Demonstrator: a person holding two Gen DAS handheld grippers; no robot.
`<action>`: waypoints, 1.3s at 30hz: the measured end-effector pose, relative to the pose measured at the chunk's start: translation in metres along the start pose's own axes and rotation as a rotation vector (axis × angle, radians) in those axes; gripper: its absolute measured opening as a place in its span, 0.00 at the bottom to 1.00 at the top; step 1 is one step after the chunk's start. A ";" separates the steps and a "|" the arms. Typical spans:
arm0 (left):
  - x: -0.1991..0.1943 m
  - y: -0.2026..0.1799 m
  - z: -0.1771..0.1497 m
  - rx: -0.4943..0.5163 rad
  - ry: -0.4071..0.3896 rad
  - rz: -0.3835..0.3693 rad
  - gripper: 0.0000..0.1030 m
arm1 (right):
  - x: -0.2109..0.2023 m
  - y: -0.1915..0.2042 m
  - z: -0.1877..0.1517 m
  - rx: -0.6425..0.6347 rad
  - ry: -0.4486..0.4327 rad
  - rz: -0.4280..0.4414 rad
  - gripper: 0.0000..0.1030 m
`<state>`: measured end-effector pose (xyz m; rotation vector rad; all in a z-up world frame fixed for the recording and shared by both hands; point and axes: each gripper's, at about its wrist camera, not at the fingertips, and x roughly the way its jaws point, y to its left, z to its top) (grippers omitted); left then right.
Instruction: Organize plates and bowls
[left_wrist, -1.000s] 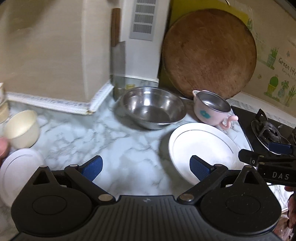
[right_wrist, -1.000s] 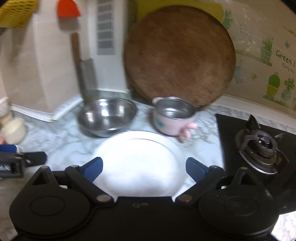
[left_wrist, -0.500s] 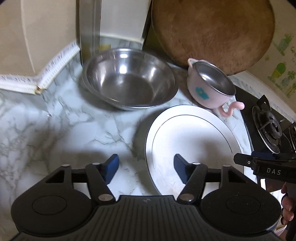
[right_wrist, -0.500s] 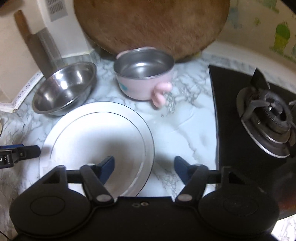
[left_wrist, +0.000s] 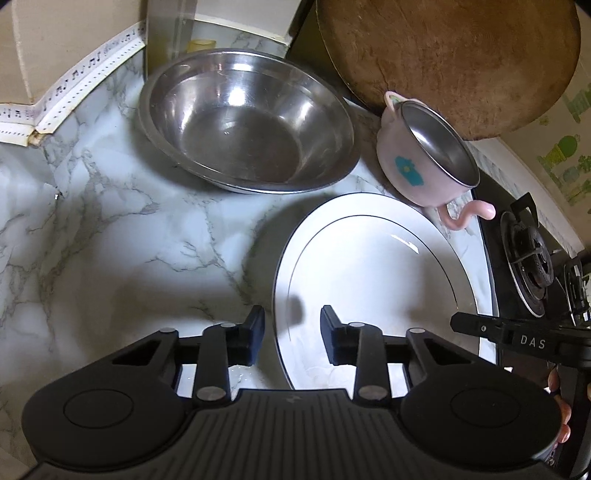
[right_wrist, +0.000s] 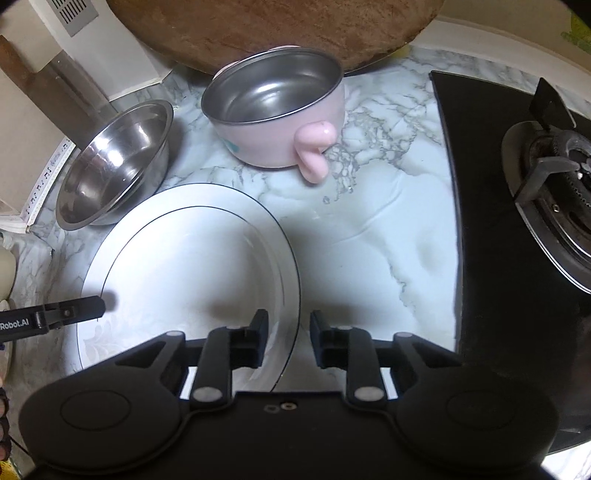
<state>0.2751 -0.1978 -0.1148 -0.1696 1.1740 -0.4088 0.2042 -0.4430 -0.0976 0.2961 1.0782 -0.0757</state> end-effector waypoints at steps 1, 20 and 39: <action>0.001 0.001 0.000 -0.001 0.004 -0.001 0.23 | 0.001 0.000 0.001 0.002 0.001 0.003 0.15; -0.015 0.020 -0.018 0.007 -0.014 0.054 0.14 | -0.001 0.013 -0.015 -0.019 0.001 0.050 0.11; -0.066 0.091 -0.059 -0.109 -0.067 0.138 0.14 | 0.008 0.094 -0.037 -0.161 0.037 0.124 0.11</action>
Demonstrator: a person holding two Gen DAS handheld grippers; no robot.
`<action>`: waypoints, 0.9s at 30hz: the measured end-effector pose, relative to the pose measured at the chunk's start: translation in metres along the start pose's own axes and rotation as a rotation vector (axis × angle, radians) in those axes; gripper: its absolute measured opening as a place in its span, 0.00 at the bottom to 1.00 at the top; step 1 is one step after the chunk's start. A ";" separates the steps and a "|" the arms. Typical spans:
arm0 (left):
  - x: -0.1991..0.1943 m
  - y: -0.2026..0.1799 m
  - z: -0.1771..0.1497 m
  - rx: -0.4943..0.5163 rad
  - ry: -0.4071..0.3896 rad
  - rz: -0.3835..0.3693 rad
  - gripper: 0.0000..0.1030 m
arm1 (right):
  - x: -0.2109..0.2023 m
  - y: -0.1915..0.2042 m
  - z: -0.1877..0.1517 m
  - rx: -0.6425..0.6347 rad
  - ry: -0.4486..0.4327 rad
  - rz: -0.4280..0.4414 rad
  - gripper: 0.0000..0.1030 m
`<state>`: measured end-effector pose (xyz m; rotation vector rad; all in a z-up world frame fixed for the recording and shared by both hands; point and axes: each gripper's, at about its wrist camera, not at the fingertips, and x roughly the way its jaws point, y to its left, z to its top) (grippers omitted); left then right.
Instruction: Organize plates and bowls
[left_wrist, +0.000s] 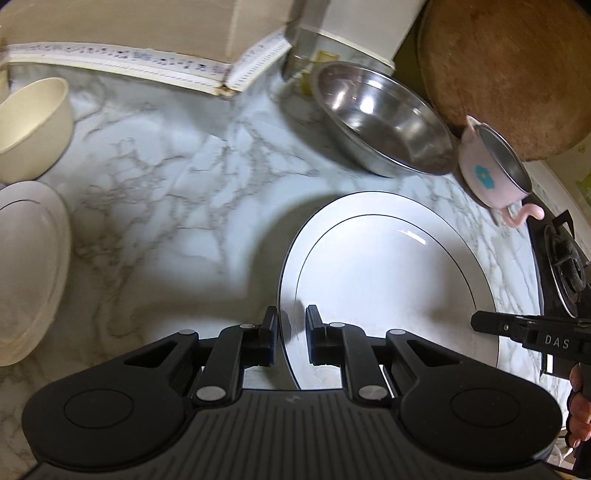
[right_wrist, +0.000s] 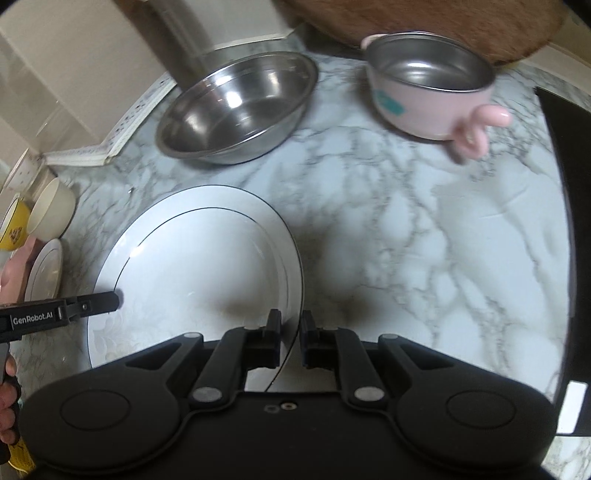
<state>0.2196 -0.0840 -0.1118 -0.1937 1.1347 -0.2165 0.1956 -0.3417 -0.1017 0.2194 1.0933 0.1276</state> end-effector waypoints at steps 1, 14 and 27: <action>0.000 0.002 0.000 -0.006 -0.001 0.000 0.14 | 0.002 0.003 0.000 -0.007 0.000 0.000 0.11; 0.001 0.011 0.000 -0.029 -0.013 -0.004 0.14 | 0.009 0.008 0.003 0.011 0.001 -0.010 0.16; -0.016 0.008 -0.004 0.027 -0.072 0.028 0.14 | -0.012 0.020 0.001 -0.051 -0.050 -0.140 0.29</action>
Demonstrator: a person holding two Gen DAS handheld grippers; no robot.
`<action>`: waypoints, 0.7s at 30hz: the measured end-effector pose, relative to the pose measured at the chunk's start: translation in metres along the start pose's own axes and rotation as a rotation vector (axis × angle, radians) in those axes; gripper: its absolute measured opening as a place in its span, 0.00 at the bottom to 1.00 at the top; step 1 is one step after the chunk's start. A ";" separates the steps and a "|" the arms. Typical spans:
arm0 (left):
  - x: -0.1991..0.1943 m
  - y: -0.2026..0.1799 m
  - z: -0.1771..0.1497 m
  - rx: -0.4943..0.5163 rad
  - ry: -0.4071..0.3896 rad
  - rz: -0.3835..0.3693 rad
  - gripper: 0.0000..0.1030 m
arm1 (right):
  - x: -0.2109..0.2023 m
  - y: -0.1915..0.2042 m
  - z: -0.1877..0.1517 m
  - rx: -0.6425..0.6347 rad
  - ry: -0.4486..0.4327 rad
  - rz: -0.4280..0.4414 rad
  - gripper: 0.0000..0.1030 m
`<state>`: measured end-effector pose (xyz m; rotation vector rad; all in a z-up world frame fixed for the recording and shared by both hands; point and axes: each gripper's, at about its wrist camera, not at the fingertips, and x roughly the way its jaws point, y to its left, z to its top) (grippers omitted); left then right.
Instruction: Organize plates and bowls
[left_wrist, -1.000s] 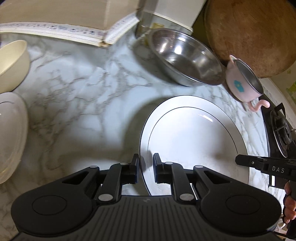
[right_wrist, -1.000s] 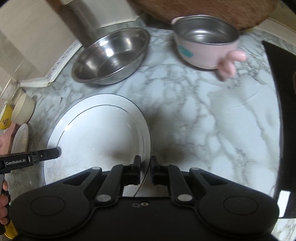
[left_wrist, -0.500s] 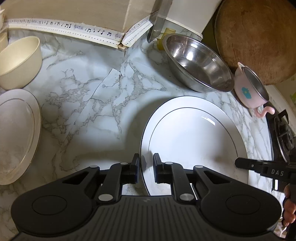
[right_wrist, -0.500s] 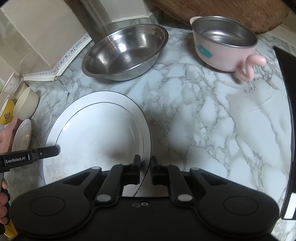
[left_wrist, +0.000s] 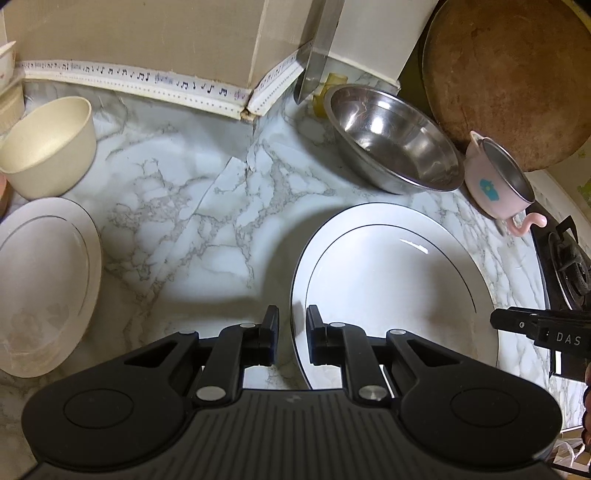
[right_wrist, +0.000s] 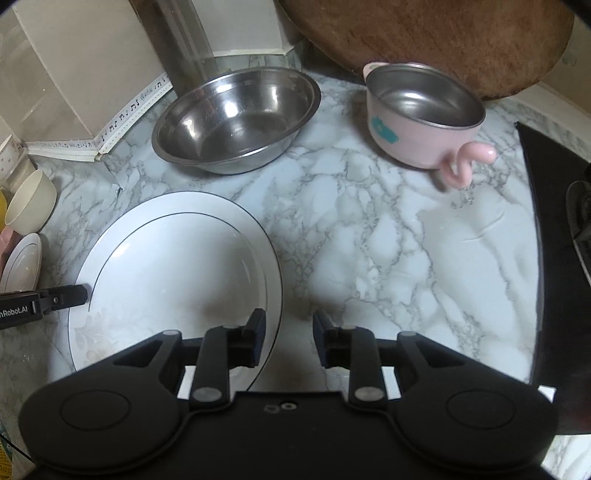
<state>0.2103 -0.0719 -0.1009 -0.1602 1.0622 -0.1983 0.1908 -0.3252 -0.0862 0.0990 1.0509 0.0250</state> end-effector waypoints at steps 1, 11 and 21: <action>-0.002 0.000 0.000 0.003 -0.005 0.004 0.14 | -0.003 0.001 0.000 -0.006 -0.007 -0.007 0.30; -0.034 0.003 -0.009 0.031 -0.060 -0.009 0.14 | -0.031 0.029 -0.003 -0.071 -0.051 -0.005 0.41; -0.072 0.016 -0.024 0.023 -0.114 -0.024 0.14 | -0.054 0.078 -0.010 -0.148 -0.085 0.077 0.53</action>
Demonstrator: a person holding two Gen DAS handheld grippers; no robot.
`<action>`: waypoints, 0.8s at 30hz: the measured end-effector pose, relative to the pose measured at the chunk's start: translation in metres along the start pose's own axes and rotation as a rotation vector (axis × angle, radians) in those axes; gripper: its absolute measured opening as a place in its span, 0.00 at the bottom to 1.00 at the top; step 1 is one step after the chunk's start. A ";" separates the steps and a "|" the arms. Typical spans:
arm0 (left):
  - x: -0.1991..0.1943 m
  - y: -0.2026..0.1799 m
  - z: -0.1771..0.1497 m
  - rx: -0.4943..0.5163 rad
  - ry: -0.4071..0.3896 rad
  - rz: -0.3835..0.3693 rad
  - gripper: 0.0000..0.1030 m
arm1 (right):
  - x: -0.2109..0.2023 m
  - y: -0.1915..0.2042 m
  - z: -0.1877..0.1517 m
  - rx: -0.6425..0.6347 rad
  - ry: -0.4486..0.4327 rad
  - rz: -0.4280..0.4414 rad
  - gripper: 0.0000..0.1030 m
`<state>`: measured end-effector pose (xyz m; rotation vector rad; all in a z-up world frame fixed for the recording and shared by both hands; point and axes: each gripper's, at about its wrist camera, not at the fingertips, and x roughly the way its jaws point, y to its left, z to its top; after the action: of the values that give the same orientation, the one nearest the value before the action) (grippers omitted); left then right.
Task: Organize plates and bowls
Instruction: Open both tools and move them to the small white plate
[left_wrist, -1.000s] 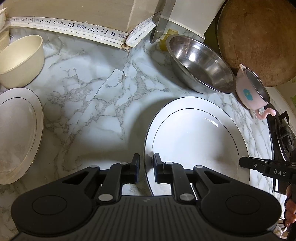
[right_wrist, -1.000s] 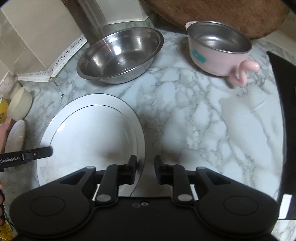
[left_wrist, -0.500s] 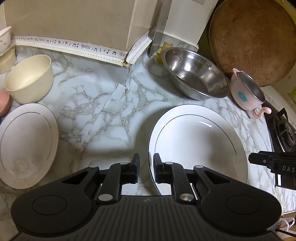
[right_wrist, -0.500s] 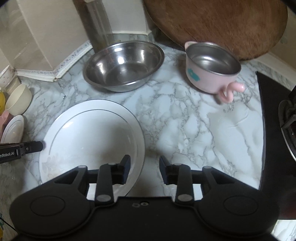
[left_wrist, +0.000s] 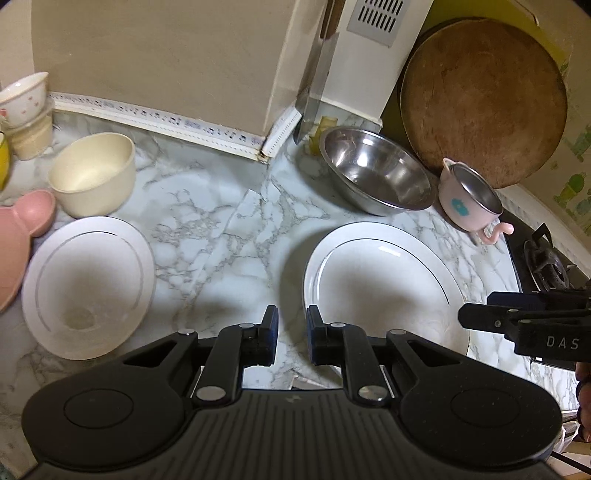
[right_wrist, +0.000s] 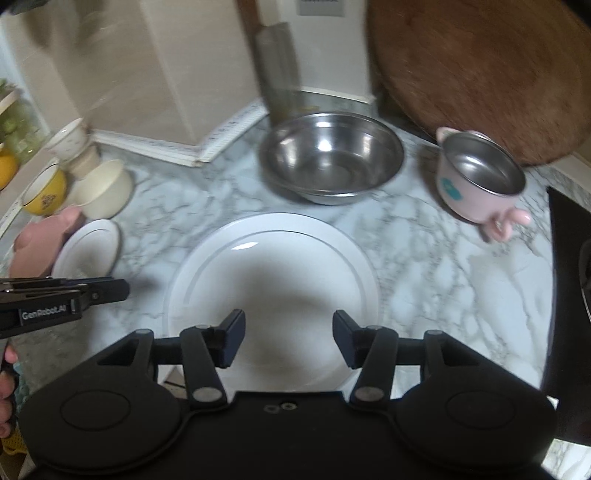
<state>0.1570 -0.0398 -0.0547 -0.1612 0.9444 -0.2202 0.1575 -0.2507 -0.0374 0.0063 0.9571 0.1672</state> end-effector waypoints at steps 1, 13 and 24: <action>-0.004 0.002 -0.001 -0.002 -0.007 0.000 0.14 | -0.001 0.005 0.000 -0.010 -0.004 0.008 0.54; -0.047 0.043 -0.017 -0.083 -0.096 0.064 0.59 | -0.009 0.070 0.002 -0.145 -0.046 0.089 0.73; -0.075 0.085 -0.031 -0.095 -0.185 0.199 0.77 | 0.005 0.125 0.008 -0.250 -0.068 0.131 0.94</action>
<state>0.0986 0.0599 -0.0333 -0.1712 0.7810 0.0233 0.1493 -0.1261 -0.0268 -0.1550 0.8627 0.4041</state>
